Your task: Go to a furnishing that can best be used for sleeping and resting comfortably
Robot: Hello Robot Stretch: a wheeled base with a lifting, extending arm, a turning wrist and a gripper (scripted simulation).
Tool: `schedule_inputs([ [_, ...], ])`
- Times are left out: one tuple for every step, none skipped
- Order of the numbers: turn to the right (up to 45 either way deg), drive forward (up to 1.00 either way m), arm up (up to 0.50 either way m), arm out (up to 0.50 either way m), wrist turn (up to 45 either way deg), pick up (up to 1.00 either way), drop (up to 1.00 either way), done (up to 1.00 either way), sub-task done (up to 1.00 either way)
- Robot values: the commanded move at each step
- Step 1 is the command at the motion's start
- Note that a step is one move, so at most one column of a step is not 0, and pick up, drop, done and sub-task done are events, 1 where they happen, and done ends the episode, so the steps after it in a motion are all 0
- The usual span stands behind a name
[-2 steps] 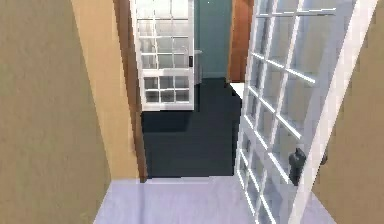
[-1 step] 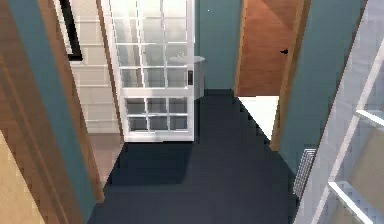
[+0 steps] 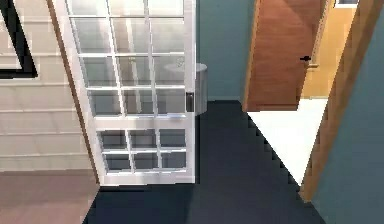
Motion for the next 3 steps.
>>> schedule_inputs([
  [18.0,0.0,0.0,0.0,0.0,0.0,0.0,0.0,0.0],
  [0.0,1.0,0.0,0.0,0.0,0.0,0.0,0.0,0.0],
  [3.0,0.0,0.0,0.0,0.0,0.0,0.0,0.0,0.0],
])
